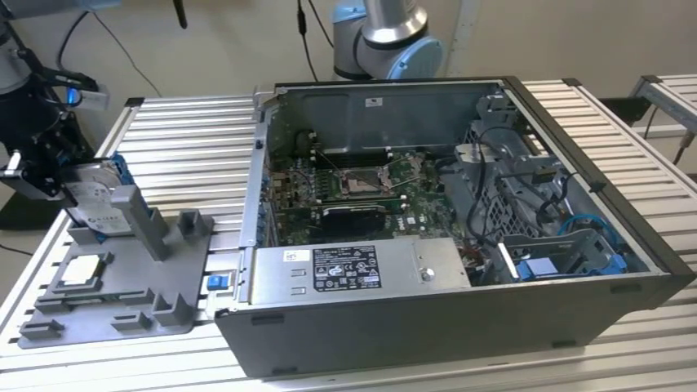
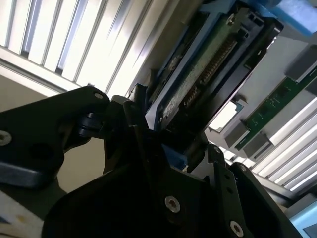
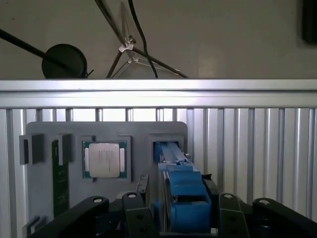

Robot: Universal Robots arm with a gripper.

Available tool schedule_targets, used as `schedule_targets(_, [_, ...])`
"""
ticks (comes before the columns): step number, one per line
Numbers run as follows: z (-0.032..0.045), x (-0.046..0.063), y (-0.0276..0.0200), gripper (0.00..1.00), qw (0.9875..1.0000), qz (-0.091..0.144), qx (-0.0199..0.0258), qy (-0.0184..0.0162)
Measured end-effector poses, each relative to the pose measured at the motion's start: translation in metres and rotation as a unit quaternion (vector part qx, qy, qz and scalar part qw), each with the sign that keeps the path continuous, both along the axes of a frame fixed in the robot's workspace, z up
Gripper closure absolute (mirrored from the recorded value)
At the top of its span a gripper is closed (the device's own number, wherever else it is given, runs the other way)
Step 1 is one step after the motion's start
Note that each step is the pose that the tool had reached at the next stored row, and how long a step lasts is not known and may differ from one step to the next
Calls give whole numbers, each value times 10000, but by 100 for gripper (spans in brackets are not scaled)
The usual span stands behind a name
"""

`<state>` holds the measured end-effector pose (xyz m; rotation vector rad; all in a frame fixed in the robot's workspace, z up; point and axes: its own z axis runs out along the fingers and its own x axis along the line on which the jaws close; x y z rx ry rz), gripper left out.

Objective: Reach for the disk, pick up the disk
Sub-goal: 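Pick up the disk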

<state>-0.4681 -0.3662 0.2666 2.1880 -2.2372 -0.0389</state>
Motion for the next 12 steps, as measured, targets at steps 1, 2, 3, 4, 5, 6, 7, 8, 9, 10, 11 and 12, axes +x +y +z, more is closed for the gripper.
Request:
schedule_targets(1, [-10,0,0,0,10000,0,0,0])
schedule_targets(2, [-21,0,0,0,10000,0,1,0])
schedule_targets(3, [-32,0,0,0,10000,1,1,0])
schedule_targets(4, [-42,0,0,0,10000,1,4,0])
schedule_targets(5, [-47,-1,1,0,10000,1,6,1])
schedule_targets(6, [-49,-1,0,0,10000,3,10,2])
schedule_targets(7, [-51,-1,0,0,10000,6,17,2])
schedule_targets(8, [-55,-1,0,0,10000,9,25,1])
schedule_targets(9, [-59,-1,0,0,10000,12,35,1])
schedule_targets(10, [-62,0,0,0,10000,16,44,0])
schedule_targets(11, [-65,0,0,0,10000,21,51,-1])
schedule_targets(12, [-65,0,0,0,10000,21,53,-1])
